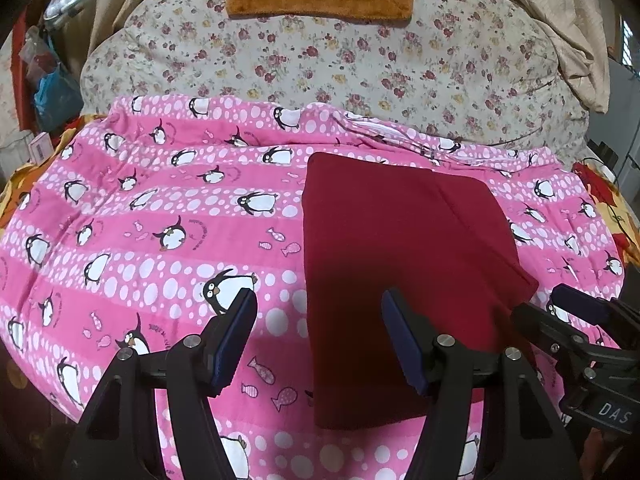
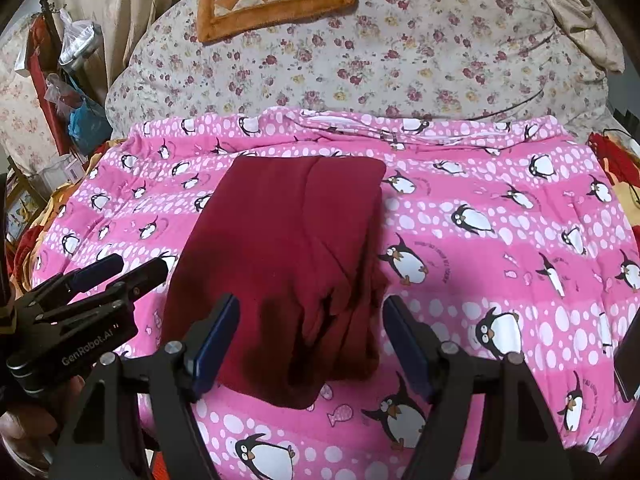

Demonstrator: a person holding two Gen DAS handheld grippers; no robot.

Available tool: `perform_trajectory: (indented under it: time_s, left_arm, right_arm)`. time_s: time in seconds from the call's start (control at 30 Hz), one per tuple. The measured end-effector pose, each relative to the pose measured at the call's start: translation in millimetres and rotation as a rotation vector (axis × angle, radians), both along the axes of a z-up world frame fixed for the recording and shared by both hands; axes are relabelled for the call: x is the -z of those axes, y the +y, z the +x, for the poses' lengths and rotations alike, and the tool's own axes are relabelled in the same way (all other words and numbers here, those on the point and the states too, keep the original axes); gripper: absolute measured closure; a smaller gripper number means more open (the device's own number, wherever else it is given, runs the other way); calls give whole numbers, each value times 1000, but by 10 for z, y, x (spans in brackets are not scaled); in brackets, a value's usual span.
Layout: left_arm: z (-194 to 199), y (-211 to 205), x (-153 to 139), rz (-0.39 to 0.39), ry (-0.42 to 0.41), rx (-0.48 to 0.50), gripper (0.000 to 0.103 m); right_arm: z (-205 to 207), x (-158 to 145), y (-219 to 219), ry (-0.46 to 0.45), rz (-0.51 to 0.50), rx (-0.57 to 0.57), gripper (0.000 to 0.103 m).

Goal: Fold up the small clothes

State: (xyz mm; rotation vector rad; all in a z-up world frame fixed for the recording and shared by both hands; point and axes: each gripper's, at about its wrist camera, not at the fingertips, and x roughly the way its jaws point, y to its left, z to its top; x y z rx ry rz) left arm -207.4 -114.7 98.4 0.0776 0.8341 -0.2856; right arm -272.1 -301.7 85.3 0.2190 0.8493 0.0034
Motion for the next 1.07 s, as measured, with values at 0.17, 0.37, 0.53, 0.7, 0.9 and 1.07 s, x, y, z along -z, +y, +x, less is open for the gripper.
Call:
perform_trajectory:
  time_s: [0.17,0.37,0.53,0.7,0.9,1.07]
  left_arm:
    - [31,2,34,2,6,-1,58]
    - [64,-16,61,5,13,4,58]
    - [102,-36,84,8,21,7,58]
    - [133,-54,101,8,25,9,58]
    - [161,-79,122,7,24,20,58]
    - [213,-55,155,-10,39,26,58]
  right_arm:
    - [48,44,-8,16,6,-1,26]
    - [95,66,-5,25,6,-5,26]
    - [127,95,-8,35,9,-5,26]
    - [166,115,-17,41,12,-4,26]
    - [212,145,-21,50,15,-5,26]
    - [238,172,-24,53,20,-10,26]
